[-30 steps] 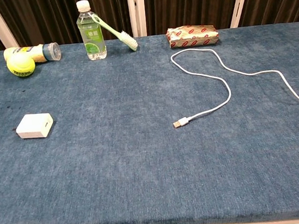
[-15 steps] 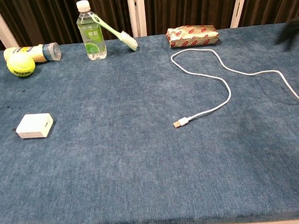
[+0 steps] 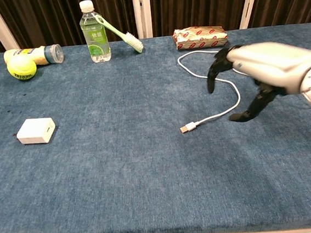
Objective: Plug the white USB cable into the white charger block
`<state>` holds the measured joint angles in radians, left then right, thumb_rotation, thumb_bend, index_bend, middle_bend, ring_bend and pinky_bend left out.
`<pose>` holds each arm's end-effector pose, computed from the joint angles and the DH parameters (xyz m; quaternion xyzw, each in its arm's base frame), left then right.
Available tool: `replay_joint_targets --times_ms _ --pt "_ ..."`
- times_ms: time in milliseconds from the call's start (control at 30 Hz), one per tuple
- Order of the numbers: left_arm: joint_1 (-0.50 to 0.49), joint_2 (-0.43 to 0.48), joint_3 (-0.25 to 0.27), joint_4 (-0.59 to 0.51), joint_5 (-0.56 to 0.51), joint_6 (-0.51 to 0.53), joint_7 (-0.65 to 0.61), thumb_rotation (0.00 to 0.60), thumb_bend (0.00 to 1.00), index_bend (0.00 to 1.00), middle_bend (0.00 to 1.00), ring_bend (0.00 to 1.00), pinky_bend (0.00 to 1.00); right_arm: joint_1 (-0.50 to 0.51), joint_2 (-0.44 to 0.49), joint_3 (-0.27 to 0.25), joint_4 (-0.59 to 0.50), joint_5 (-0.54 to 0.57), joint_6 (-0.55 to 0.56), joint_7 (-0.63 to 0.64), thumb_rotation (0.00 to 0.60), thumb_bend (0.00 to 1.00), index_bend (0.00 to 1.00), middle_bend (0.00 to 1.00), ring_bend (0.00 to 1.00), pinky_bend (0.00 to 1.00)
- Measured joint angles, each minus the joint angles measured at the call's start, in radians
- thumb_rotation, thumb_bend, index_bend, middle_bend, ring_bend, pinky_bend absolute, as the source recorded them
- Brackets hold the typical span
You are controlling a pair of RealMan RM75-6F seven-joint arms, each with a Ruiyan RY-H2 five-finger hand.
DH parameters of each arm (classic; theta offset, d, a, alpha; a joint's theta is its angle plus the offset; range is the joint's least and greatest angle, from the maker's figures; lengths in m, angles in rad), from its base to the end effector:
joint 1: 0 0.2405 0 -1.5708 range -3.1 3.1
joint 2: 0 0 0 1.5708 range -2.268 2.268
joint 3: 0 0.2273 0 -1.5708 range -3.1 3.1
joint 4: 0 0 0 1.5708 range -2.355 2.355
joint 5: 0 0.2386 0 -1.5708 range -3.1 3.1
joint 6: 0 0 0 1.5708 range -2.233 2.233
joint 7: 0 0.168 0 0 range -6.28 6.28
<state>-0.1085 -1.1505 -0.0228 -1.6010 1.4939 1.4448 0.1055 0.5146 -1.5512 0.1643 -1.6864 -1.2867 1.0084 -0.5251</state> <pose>-0.2961 0.2053 0.1014 -0.6267 -0.3749 -0.3501 0.5866 -0.1116 -0.2799 -0.0588 0.7600 -0.3591 0.3710 0.3946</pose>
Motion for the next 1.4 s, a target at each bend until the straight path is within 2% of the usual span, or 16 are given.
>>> replay_joint_targets --times_ms 333,567,767,900,1133,1267,1400 --pt "-0.005 -0.008 0.001 0.017 0.000 -0.009 -0.021 0.600 0.10 0.09 0.14 0.03 0.01 0.098 -0.093 0.006 0.069 0.152 -0.074 -0.095 0.600 0.24 0.41 0.23 0.02 0.00" --pt "-0.005 -0.010 0.005 0.021 0.001 -0.013 -0.029 0.600 0.10 0.09 0.14 0.03 0.01 0.147 -0.124 -0.002 0.100 0.209 -0.094 -0.142 0.600 0.25 0.41 0.22 0.02 0.00" --pt "0.002 -0.016 0.008 0.027 0.006 -0.001 -0.035 0.600 0.10 0.09 0.14 0.03 0.01 0.161 -0.114 -0.035 0.083 0.216 -0.103 -0.148 0.600 0.25 0.41 0.22 0.02 0.00" --pt "0.003 -0.017 0.009 0.023 0.010 0.003 -0.032 0.600 0.10 0.09 0.14 0.03 0.01 0.140 -0.064 -0.076 0.023 0.191 -0.082 -0.132 0.600 0.25 0.42 0.24 0.02 0.00" --pt "0.004 -0.013 0.009 0.008 0.015 0.009 -0.016 0.600 0.10 0.09 0.14 0.03 0.01 0.070 0.076 -0.178 -0.080 0.105 -0.028 -0.062 0.600 0.25 0.43 0.25 0.02 0.00" --pt "0.005 -0.011 0.010 -0.009 0.014 0.010 -0.003 0.600 0.10 0.09 0.14 0.03 0.01 0.057 0.098 -0.196 -0.061 0.002 -0.006 0.009 0.600 0.27 0.43 0.26 0.03 0.00" --pt "0.008 -0.006 0.012 -0.030 0.014 0.013 0.014 0.600 0.10 0.09 0.14 0.03 0.01 0.072 0.107 -0.210 0.030 -0.145 -0.005 0.137 0.600 0.27 0.43 0.27 0.03 0.00"
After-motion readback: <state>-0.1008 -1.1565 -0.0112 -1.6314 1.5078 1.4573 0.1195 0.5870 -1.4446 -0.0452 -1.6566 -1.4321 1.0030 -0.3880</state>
